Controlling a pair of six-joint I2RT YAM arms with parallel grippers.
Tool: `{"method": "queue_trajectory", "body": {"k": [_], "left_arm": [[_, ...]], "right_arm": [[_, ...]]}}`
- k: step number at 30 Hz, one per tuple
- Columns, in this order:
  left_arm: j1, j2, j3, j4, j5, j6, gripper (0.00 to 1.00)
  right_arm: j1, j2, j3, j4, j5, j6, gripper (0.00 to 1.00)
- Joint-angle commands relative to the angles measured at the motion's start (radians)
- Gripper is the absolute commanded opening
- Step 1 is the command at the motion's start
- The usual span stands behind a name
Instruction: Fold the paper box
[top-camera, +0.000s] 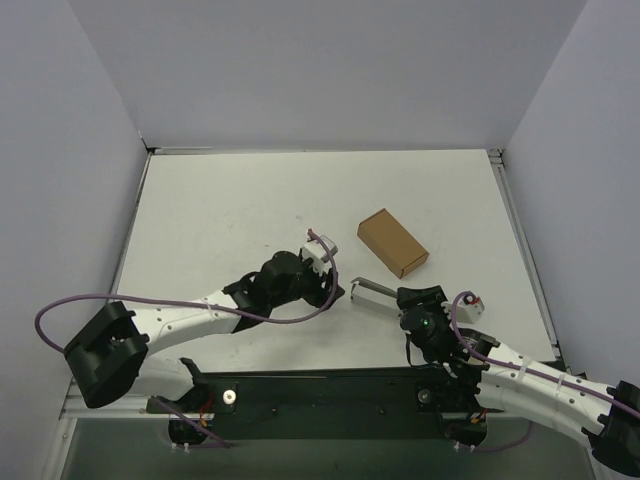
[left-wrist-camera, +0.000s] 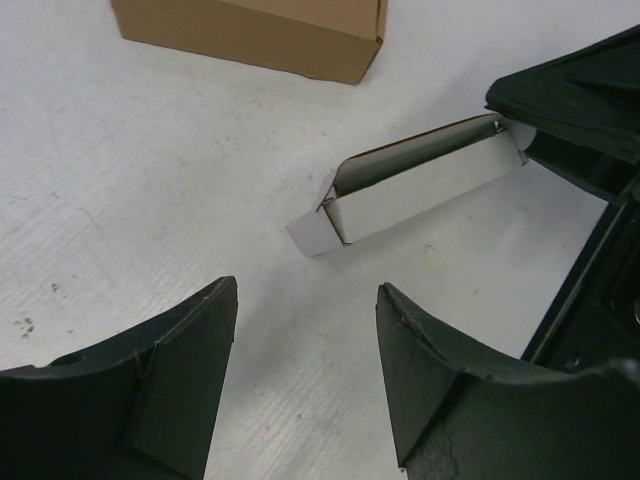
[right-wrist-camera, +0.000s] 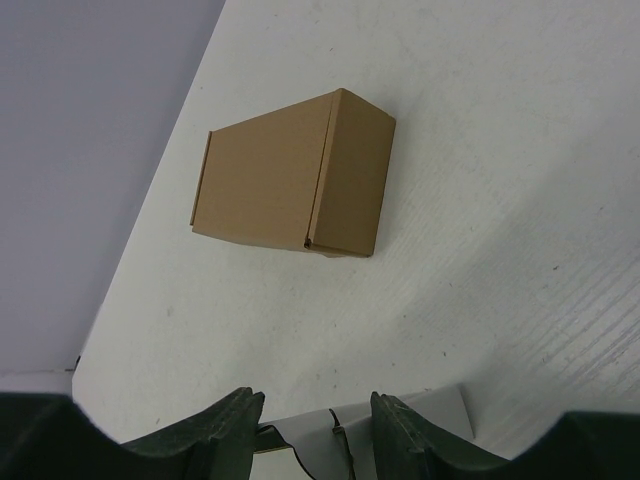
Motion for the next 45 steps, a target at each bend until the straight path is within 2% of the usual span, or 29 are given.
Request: {"method": "queue_trajectory", "body": {"k": [1,12,20,29,32,33,38,43,45], "left_arm": [[0.003,0.052,0.079,0.073,0.151,-0.026,0.67],[0.004,0.201,0.192,0.032,0.140,0.086,0.63],[0.004,0.267,0.251,0.007,0.113,0.133,0.53],[0.003,0.299,0.274,0.007,0.128,0.150,0.37],[0.001,0.313,0.281,0.006,0.129,0.155,0.35],[0.003,0.315,0.283,0.007,0.129,0.156,0.31],[0.001,0.319,0.284,0.004,0.136,0.160,0.22],[-0.008,0.319,0.291,0.004,0.139,0.155,0.04],[-0.018,0.321,0.294,0.000,0.126,0.147,0.01]], "right_arm": [[0.008,0.039,-0.024,-0.165,-0.040,-0.025,0.04],[0.010,0.034,-0.026,-0.165,-0.038,-0.028,0.04],[0.010,0.042,-0.023,-0.167,-0.038,-0.028,0.04],[0.008,0.045,-0.021,-0.168,-0.036,-0.031,0.04],[0.010,0.043,-0.021,-0.167,-0.036,-0.033,0.04],[0.008,0.043,-0.021,-0.167,-0.036,-0.034,0.04],[0.008,0.045,-0.021,-0.168,-0.036,-0.036,0.04],[0.008,0.055,-0.017,-0.167,-0.035,-0.040,0.04],[0.010,0.062,-0.015,-0.167,-0.035,-0.039,0.04]]}}
